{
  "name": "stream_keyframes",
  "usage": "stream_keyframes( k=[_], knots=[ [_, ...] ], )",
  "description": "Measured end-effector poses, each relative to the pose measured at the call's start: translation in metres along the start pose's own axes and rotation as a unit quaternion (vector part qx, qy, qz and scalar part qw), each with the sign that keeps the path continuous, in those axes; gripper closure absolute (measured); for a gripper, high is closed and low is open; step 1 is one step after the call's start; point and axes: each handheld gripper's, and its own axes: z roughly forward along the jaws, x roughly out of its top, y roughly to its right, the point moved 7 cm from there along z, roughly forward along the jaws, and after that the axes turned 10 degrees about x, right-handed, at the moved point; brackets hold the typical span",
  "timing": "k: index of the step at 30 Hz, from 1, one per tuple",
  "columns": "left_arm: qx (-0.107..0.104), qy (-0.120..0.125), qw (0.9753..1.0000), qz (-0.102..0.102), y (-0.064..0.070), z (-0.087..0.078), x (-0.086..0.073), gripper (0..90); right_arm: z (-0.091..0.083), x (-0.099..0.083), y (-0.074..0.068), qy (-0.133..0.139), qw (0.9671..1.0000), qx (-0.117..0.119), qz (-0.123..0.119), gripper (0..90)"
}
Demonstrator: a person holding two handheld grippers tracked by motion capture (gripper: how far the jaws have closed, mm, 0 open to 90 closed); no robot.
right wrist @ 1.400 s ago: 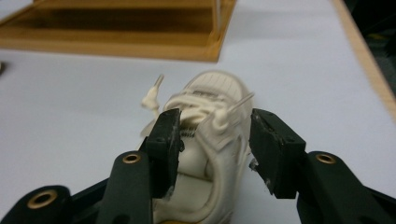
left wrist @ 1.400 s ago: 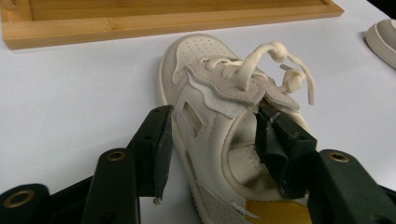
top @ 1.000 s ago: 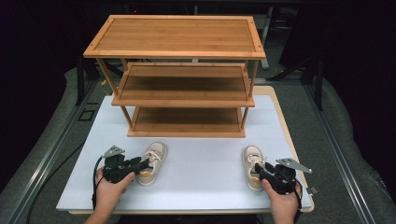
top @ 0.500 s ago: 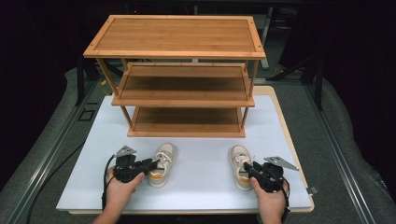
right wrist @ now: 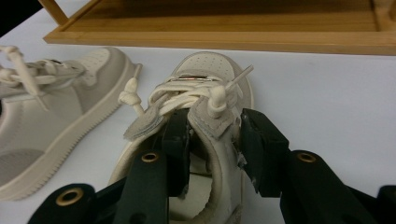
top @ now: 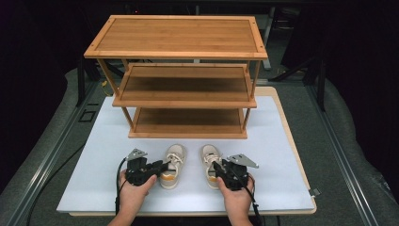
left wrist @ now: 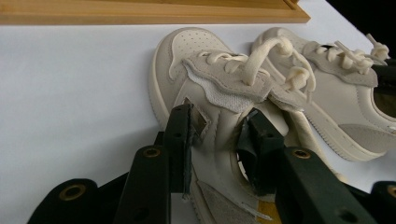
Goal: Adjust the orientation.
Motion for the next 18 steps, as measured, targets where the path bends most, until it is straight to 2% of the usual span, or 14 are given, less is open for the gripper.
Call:
stream_keyframes(
  k=[4,8,10,12,14,18],
  knots=[
    [-0.003,-0.002,0.9999,0.009,0.0,0.0,0.001,66.0,0.009,0.0,-0.009,0.008,0.9999,0.004,0.006,63.8],
    [-0.011,0.004,0.9999,-0.003,-0.001,0.0,-0.001,65.9,0.018,0.0,-0.021,0.011,0.9998,0.015,0.005,63.7],
    [-0.013,0.002,0.9999,-0.002,-0.001,0.0,-0.001,66.0,0.02,0.0,-0.024,0.012,0.9997,0.018,0.006,63.6],
    [-0.019,-0.002,0.9998,-0.005,0.004,0.001,-0.001,65.8,0.024,0.0,-0.032,0.009,0.9998,0.02,0.0,63.3],
    [-0.013,-0.001,0.9999,-0.001,0.007,0.002,-0.001,65.8,0.025,-0.001,-0.034,0.013,0.9997,0.019,-0.003,62.7],
    [-0.015,-0.003,0.9999,0.002,0.011,0.005,0.001,66.1,0.023,-0.002,-0.038,0.007,0.9993,0.038,0.002,60.8]
  ],
)
